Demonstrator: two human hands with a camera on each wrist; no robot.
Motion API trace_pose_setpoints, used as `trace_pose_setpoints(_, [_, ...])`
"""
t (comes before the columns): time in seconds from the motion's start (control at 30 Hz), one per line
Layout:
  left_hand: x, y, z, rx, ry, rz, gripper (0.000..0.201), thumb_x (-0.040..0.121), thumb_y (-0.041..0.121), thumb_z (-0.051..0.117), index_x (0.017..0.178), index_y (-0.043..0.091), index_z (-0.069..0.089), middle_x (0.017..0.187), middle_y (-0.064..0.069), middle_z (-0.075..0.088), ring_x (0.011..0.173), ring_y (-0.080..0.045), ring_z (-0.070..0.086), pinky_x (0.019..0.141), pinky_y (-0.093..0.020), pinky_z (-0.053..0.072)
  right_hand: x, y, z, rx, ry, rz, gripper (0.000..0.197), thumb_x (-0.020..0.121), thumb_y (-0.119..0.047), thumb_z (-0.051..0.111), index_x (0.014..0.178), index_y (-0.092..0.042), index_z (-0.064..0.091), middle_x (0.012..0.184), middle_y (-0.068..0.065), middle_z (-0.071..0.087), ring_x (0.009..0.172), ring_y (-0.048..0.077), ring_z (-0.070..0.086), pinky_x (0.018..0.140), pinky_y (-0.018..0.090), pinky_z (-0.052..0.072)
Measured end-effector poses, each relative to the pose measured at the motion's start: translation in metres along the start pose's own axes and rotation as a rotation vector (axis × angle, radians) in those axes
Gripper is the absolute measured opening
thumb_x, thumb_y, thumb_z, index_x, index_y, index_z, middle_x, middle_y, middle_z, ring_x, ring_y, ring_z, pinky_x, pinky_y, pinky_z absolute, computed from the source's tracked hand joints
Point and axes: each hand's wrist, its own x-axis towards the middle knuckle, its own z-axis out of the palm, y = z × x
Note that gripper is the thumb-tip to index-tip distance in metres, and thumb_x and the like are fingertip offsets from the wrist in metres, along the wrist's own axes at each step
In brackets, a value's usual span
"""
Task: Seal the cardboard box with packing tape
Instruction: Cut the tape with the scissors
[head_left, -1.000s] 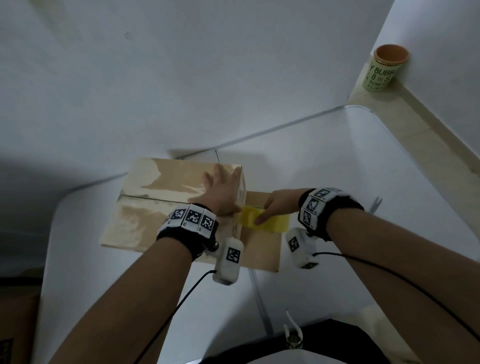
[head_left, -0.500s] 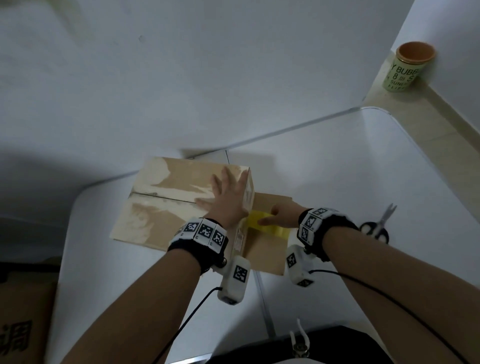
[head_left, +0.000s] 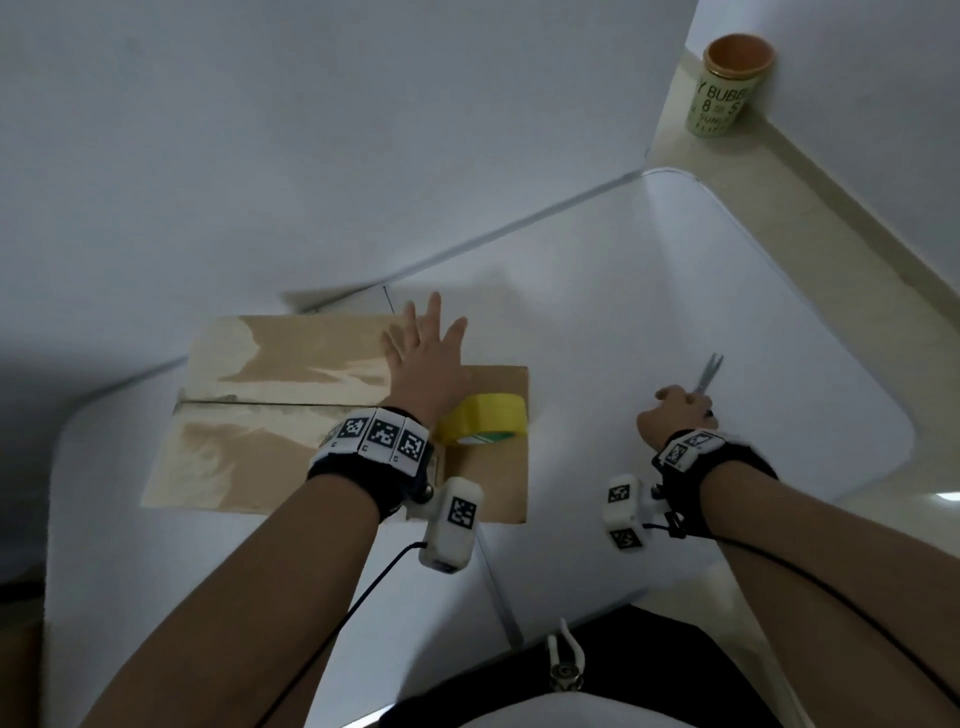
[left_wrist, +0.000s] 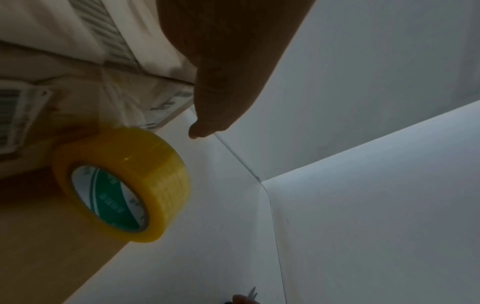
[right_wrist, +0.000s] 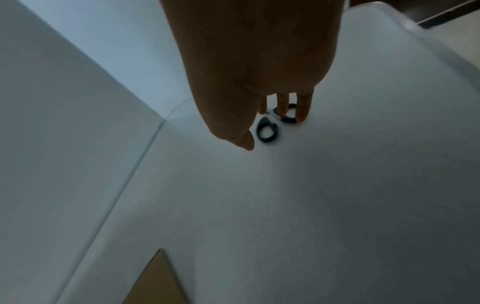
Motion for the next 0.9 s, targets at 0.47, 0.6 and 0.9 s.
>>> trace_pose_setpoints(0.47, [0.027,0.016,-0.014,-0.047,-0.089,0.110,0.048,0.094,0.031,0.052,0.142,0.031,0.041,0.162,-0.001,0.006,0.148,-0.030,-0.003,0.116,-0.053,0.006,0.018,0.037,0.032,0.110,0.273,0.039,0.041,0.091,-0.024,0.057,0.117,0.004,0.045,0.122,0.027,0.047,0.108,0.039,0.052,0.084,0.045,0.044])
trace_pose_setpoints(0.6, [0.031,0.014,-0.020,-0.110,-0.087,0.157,0.043,0.096,0.026,0.051,0.139,0.026,0.046,0.160,-0.002,0.016,0.148,-0.025,0.011,0.117,-0.051,0.010,0.017,0.030,0.025,0.151,0.134,-0.120,0.042,0.090,-0.031,0.058,0.111,0.003,0.047,0.111,0.025,0.056,0.097,0.039,0.059,0.077,0.041,0.049])
trace_pose_setpoints(0.9, [0.017,-0.029,-0.060,-0.046,-0.132,0.334,0.034,0.097,0.011,0.046,0.129,0.014,0.059,0.129,-0.004,0.062,0.119,-0.021,0.056,0.096,-0.024,0.038,-0.006,-0.034,0.014,0.405,-0.382,-0.240,0.035,0.085,-0.012,0.067,0.118,-0.009,0.056,0.100,0.012,0.066,0.085,0.025,0.066,0.065,0.029,0.055])
